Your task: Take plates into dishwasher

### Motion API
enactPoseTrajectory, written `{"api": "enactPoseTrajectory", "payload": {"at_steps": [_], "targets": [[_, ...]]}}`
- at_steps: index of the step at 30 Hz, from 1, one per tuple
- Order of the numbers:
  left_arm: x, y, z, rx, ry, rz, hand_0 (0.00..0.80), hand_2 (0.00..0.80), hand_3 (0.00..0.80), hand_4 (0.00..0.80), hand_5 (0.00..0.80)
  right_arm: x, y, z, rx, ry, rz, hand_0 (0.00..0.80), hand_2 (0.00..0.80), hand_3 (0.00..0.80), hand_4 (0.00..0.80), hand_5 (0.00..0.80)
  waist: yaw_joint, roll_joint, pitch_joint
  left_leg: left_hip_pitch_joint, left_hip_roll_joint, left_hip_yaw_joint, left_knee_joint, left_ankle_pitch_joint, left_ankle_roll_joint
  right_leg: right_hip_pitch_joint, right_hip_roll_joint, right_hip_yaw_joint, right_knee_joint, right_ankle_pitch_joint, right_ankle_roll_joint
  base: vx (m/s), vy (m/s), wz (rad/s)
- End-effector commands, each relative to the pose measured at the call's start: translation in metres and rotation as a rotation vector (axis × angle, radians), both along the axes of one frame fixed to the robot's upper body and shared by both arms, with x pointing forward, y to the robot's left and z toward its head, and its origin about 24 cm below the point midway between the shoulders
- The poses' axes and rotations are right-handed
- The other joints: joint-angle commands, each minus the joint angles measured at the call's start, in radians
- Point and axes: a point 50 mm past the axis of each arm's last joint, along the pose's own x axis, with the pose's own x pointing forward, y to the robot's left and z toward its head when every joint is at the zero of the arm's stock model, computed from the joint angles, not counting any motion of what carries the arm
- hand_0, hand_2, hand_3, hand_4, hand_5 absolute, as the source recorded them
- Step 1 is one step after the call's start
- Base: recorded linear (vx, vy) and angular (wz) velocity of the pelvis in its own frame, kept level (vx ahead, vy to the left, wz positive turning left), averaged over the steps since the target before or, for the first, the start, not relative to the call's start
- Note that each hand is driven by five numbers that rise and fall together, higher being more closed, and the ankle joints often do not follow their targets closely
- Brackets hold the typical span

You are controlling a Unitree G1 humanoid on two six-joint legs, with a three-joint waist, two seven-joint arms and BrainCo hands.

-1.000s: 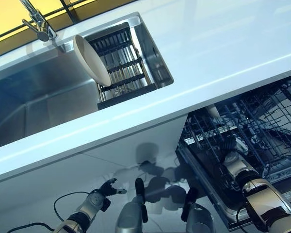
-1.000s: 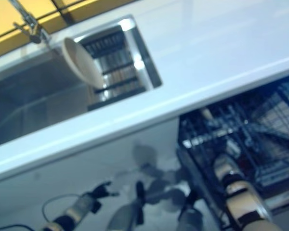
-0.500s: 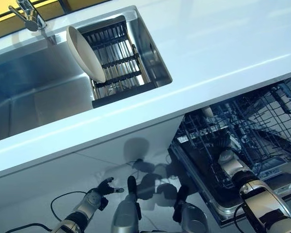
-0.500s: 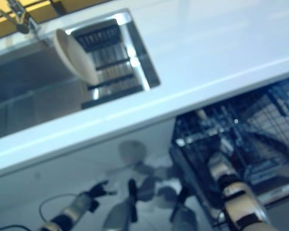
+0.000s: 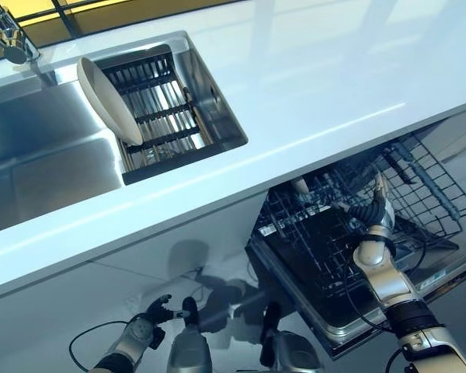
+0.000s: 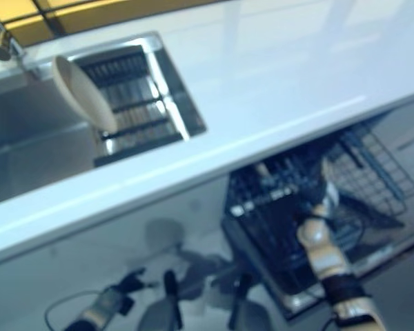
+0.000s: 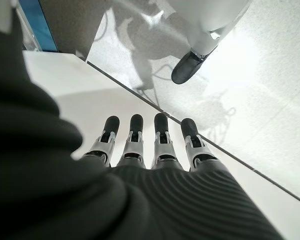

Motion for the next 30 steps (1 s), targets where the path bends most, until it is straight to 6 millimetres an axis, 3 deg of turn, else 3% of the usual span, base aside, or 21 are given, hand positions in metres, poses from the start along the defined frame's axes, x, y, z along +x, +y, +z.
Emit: {"api": "enactPoseTrajectory", "payload": {"at_steps": [1, 12, 18, 24, 30], "targets": [[-0.003, -0.003, -0.004, 0.023, 0.007, -0.004, 0.000, 0.000, 0.000, 0.000, 0.000, -0.006, -0.003, 0.041, -0.019, -0.196, 0.059, 0.000, 0.000, 0.000, 0.000, 0.000, -0.002, -0.005, -0.067, -0.041, -0.018, 0.035, -0.002, -0.044, 0.029, 0.014, -0.036, 0.018, 0.128, -0.137, 0.050, 0.022, 0.037, -0.04], [-0.024, 0.007, -0.012, 0.023, 0.048, 0.107, 0.000, 0.000, 0.000, 0.000, 0.000, -0.039, 0.003, 0.095, 0.091, -0.353, 0.351, 0.000, 0.000, 0.000, 0.000, 0.000, -0.049, -0.037, -0.112, -0.019, -0.016, 0.075, -0.002, -0.059, 0.018, 0.052, -0.018, 0.046, 0.038, -0.105, 0.054, 0.002, 0.026, -0.07], [-0.032, 0.009, -0.017, 0.016, 0.073, 0.161, 0.000, 0.000, 0.000, 0.000, 0.000, -0.054, 0.006, 0.116, 0.073, -0.482, 0.422, 0.000, 0.000, 0.000, 0.000, 0.000, -0.069, -0.041, -0.150, -0.013, -0.012, 0.098, -0.002, -0.061, 0.011, 0.060, -0.010, 0.050, 0.002, -0.086, 0.056, 0.006, 0.037, -0.07], [-0.038, 0.006, -0.020, 0.001, 0.086, 0.171, 0.000, 0.000, 0.000, 0.000, 0.000, -0.057, 0.018, 0.131, 0.069, -0.545, 0.510, 0.000, 0.000, 0.000, 0.000, 0.000, -0.067, -0.040, -0.178, 0.008, -0.013, 0.104, -0.002, -0.073, 0.016, 0.091, -0.008, 0.050, -0.016, -0.094, 0.052, 0.049, 0.044, -0.06], [-0.040, -0.006, -0.024, -0.018, 0.092, 0.151, 0.000, 0.000, 0.000, 0.000, 0.000, -0.062, 0.042, 0.174, 0.086, -0.747, 0.723, 0.000, 0.000, 0.000, 0.000, 0.000, -0.034, -0.044, -0.188, 0.027, -0.025, 0.090, -0.001, -0.082, 0.020, 0.120, -0.019, 0.035, -0.017, -0.104, 0.048, 0.084, 0.107, 0.04]]}}
